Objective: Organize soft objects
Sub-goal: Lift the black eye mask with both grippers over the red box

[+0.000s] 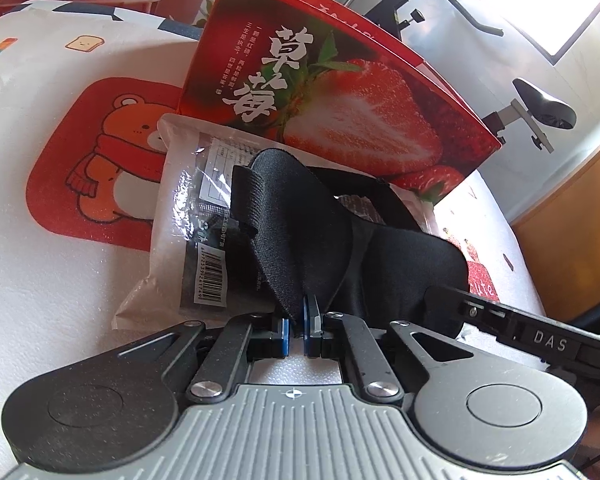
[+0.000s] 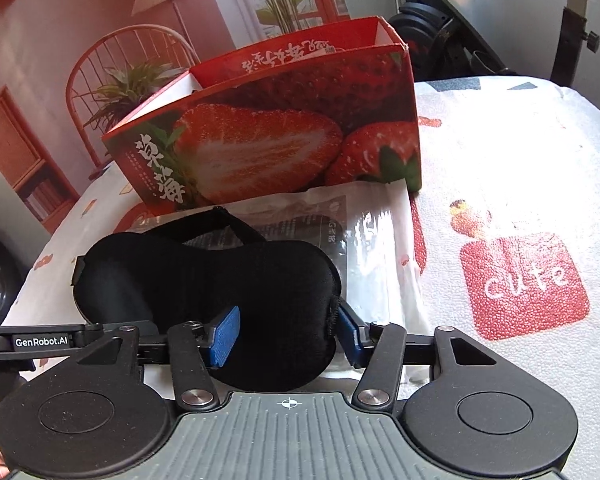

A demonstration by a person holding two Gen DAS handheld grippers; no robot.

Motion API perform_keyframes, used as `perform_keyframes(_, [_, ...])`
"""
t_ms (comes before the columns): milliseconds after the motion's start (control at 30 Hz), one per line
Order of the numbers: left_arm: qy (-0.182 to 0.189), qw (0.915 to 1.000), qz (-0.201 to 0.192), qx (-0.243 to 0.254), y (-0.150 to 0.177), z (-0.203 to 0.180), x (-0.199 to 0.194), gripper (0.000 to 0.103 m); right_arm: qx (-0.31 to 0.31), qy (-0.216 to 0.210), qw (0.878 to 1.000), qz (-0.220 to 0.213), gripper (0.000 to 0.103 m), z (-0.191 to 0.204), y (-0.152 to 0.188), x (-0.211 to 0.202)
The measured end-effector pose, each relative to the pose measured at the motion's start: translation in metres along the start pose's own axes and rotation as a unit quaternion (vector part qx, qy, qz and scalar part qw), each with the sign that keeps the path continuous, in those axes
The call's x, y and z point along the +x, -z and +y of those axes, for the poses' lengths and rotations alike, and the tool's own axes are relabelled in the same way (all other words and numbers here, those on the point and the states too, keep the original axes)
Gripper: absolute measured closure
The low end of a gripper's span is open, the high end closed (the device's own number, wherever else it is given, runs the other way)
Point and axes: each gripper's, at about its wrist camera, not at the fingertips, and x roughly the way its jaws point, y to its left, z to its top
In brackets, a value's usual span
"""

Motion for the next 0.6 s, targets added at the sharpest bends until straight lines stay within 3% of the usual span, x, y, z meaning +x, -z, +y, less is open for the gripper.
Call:
perform_keyframes(267, [-0.001,0.9997,-0.013,0.021,-0.002,-0.008,-0.007,0.096,-0.015,-0.021,0.999,-0.043,0.088,0.003,-0.013,-0.014])
perform_keyframes(600, [0.005,0.9949,-0.084,0.056,-0.025,-0.025,-0.039,0.096,-0.05,-0.058,0.992,-0.105,0.093,0.013,-0.041,-0.035])
